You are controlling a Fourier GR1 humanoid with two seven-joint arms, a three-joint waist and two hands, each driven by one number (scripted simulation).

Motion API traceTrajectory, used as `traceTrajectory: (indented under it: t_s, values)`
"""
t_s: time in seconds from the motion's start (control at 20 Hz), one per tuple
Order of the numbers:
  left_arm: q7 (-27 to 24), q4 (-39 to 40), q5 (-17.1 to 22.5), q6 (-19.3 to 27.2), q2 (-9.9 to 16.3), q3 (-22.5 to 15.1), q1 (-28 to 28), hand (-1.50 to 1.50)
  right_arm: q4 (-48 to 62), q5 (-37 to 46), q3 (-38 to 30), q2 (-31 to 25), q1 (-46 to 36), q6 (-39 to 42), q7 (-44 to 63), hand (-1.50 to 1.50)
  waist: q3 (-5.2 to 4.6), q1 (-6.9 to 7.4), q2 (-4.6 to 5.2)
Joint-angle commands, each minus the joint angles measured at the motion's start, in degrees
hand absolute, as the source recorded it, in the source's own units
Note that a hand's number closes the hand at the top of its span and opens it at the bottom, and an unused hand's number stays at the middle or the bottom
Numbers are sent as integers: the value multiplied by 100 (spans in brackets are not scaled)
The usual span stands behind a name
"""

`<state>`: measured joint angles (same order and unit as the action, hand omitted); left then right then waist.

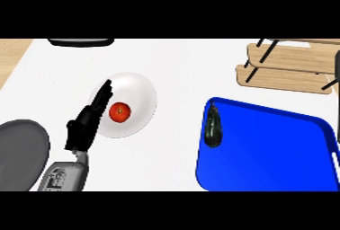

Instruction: Pick the cupcake from the tray and place it in the tiered shelf

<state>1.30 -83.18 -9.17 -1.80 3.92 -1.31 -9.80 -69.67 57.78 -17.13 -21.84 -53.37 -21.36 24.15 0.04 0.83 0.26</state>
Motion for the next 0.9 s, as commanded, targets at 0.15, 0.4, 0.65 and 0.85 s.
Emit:
traceTrajectory:
  t_s: [0.15, 0.4, 0.65, 0.85]
  values:
    - [116, 300, 15, 29, -93, 49, -380, 0, 1420, -865, -522, -339, -560, -608, -1040, 150, -3, 4, 12]
    - [226, -207, -143, 124, -158, -146, -74, 0, 1646, -1165, -488, -355, -274, -845, -1561, 150, -3, -14, -12]
    - [205, -116, -138, 163, -190, -124, -52, 0, 2239, 177, -459, -798, -184, -1324, -203, -150, -6, -11, -4]
    - [-165, 14, 102, -167, 140, 139, 235, 0, 1780, -103, -552, -1111, 2, -750, -18, -150, -7, -77, -34]
